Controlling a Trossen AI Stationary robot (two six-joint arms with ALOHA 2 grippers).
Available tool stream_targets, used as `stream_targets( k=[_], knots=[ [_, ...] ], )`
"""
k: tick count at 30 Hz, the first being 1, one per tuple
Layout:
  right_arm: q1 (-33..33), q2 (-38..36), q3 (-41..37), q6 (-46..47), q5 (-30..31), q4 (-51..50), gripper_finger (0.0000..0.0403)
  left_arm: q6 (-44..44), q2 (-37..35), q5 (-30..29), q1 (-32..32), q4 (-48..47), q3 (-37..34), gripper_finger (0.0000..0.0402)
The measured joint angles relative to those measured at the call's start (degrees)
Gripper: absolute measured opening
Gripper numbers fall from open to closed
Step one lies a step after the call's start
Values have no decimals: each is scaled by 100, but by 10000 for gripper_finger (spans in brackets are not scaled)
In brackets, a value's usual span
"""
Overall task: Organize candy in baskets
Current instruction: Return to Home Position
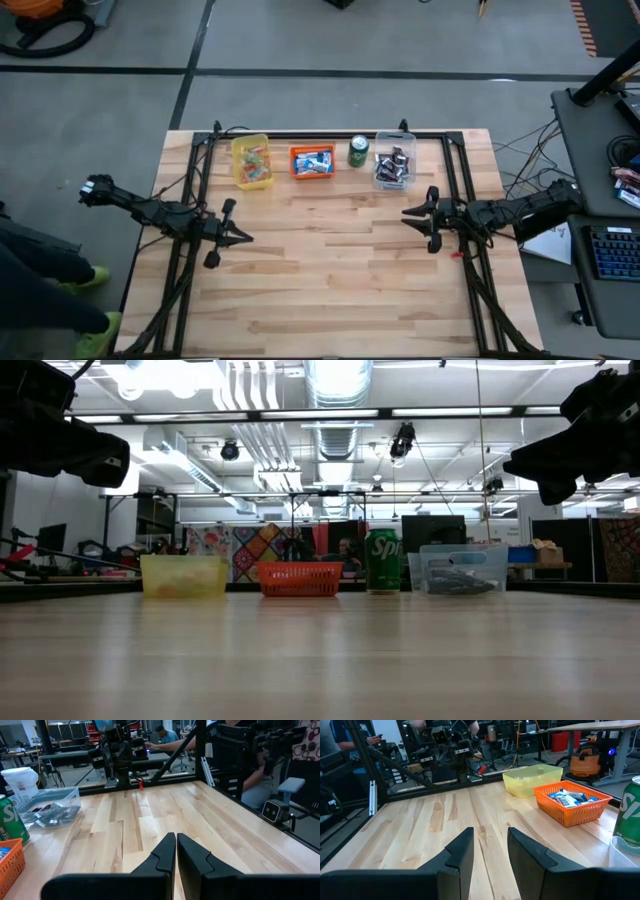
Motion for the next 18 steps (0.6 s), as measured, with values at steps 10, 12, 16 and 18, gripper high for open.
stream_targets(
  k=[10, 12, 16, 18],
  knots=[
    [0, 0, 0, 0, 2, 0, 109, 0, 0, 1, 1, -1, 2, 0],
    [0, 0, 0, -1, 0, 0, 109, 0, 0, 2, 0, -2, 2, 0],
    [0, 0, 0, 0, 0, -1, 109, 0, 0, 2, 1, 0, 2, 0],
    [0, 0, 0, -2, 0, -1, 109, 0, 0, 2, 0, 0, 2, 0]
  ],
)
